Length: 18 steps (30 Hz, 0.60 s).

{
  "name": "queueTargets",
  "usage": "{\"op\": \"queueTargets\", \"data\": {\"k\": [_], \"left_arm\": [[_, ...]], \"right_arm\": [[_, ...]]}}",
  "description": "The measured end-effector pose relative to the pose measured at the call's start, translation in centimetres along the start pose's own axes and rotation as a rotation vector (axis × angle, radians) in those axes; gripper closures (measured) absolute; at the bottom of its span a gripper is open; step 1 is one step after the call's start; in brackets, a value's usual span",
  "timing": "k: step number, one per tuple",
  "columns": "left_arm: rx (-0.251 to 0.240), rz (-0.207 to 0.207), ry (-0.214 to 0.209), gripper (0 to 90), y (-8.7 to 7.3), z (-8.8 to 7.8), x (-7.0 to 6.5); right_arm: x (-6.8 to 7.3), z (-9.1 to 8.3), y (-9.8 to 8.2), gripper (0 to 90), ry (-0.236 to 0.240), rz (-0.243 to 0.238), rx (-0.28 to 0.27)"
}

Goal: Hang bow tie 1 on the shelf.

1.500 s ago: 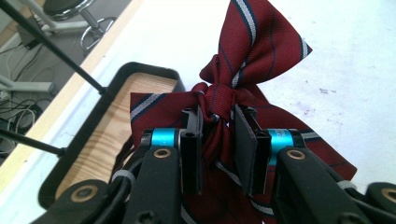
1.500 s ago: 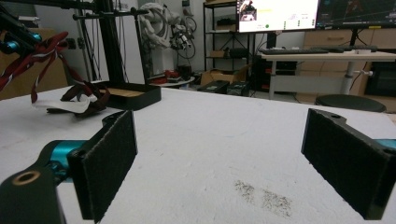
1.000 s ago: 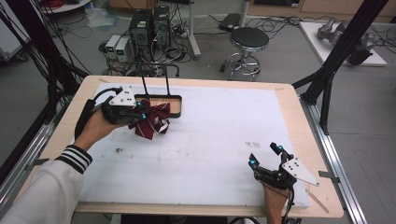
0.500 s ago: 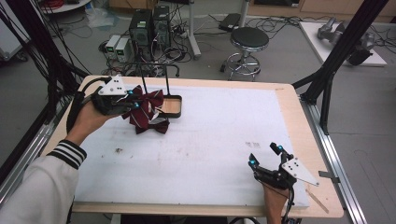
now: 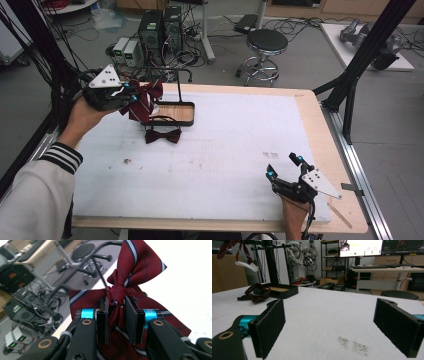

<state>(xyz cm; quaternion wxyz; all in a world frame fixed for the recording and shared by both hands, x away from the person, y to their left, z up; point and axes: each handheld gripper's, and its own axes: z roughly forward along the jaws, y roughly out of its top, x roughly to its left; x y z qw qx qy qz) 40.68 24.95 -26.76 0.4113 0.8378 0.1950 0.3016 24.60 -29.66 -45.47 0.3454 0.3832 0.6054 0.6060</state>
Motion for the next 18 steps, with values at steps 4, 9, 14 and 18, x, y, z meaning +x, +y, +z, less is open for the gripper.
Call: {"op": "queueTargets", "data": {"k": [4,9,14,18], "left_arm": [[-0.013,-0.021,0.016,73.1,-0.1,-0.2,0.7],[-0.001,-0.039,0.042,73.0,-0.4,-0.2,1.7],[0.003,-0.054,0.068,73.0,-0.5,-0.2,2.8],[0.005,-0.063,0.091,73.0,-0.5,-0.2,3.6]], "right_arm": [[0.0,0.0,0.0,9.7,0.000,0.003,0.003],[0.0,0.0,0.0,9.6,0.000,0.002,0.005],[0.1,0.0,0.0,9.6,0.000,0.003,0.005],[0.1,0.0,0.0,9.7,-0.001,0.002,0.005]]}}
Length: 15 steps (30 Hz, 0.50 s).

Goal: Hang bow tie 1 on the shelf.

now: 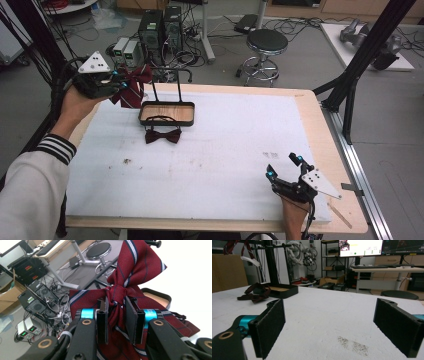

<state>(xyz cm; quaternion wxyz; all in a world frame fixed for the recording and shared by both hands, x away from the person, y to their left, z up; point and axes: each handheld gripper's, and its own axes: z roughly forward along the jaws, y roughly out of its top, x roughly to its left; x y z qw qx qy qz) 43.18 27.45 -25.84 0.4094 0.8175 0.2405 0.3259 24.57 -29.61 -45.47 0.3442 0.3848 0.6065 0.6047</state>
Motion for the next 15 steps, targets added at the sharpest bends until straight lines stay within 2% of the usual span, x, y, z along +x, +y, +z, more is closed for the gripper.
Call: {"op": "queueTargets", "data": {"k": [9,11,15], "left_arm": [[0.023,-0.031,0.029,73.1,-0.2,0.2,1.7],[0.042,-0.043,0.039,73.1,-0.5,0.4,2.2],[0.046,-0.049,0.049,73.1,-0.7,0.6,2.5]], "right_arm": [[0.0,0.0,0.0,9.7,-0.002,0.003,0.000],[0.0,0.0,0.0,9.6,-0.002,0.001,0.001],[0.0,0.0,0.0,9.7,-0.004,-0.001,0.000]]}}
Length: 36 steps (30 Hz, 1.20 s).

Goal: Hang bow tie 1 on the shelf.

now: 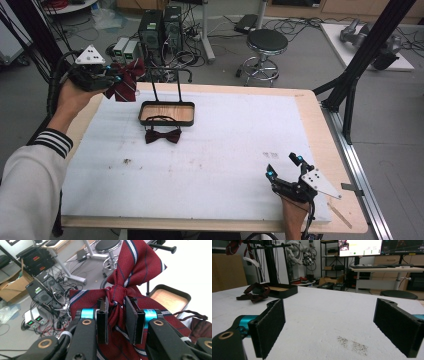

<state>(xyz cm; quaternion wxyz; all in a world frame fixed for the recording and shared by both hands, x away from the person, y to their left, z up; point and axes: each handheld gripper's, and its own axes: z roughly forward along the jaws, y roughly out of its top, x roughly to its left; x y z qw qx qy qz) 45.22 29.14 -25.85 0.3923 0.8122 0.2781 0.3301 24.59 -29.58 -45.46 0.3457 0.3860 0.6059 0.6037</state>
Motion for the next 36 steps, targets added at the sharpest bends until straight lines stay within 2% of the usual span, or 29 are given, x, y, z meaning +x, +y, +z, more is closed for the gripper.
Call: {"op": "queueTargets", "data": {"k": [7,13,25,30,31,36], "left_arm": [[0.000,0.001,-0.006,73.1,0.0,0.4,0.2],[0.013,0.010,0.008,73.0,0.3,0.9,0.3],[0.064,-0.037,0.061,73.0,-0.2,1.3,0.9],[0.095,-0.069,0.095,73.0,-0.6,1.5,1.0],[0.114,-0.079,0.105,73.0,-0.8,1.7,1.0],[0.125,-0.110,0.130,72.9,-1.1,1.9,1.0]], "right_arm": [[0.0,0.0,0.0,9.7,-0.004,-0.002,0.000],[0.0,0.0,0.0,9.6,-0.003,-0.001,-0.001],[0.0,0.0,0.0,9.6,-0.003,0.000,-0.001],[0.0,0.0,0.0,9.7,-0.004,0.003,0.001],[0.0,0.0,0.0,9.7,-0.004,0.000,0.000],[0.0,0.0,0.0,9.6,-0.002,0.003,0.001]]}}
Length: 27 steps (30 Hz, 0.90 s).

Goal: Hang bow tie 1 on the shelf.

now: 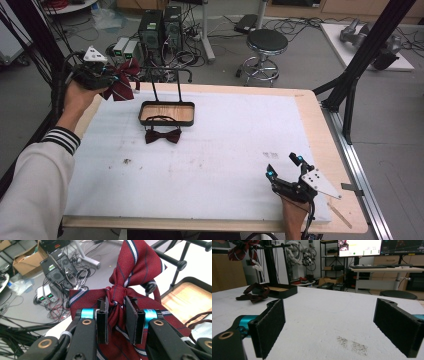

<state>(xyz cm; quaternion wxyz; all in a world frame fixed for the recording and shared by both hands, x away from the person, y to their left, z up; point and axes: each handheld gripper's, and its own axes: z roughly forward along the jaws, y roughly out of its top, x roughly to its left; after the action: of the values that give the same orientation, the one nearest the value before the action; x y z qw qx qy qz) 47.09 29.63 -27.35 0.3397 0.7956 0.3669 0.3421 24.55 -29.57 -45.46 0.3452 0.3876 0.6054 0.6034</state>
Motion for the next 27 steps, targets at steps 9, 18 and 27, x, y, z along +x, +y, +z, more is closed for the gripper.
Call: {"op": "queueTargets", "data": {"k": [9,18,27], "left_arm": [[0.010,-0.025,0.025,72.9,-0.1,0.2,0.0],[0.032,-0.045,0.046,71.4,-0.3,0.9,-0.4],[0.060,-0.046,0.066,49.8,-0.6,1.1,-0.6]], "right_arm": [[0.0,0.0,0.0,9.6,0.000,-0.004,-0.002],[0.0,0.0,0.0,9.7,-0.001,-0.001,-0.001],[0.0,0.0,0.0,9.7,-0.001,-0.001,-0.001]]}}
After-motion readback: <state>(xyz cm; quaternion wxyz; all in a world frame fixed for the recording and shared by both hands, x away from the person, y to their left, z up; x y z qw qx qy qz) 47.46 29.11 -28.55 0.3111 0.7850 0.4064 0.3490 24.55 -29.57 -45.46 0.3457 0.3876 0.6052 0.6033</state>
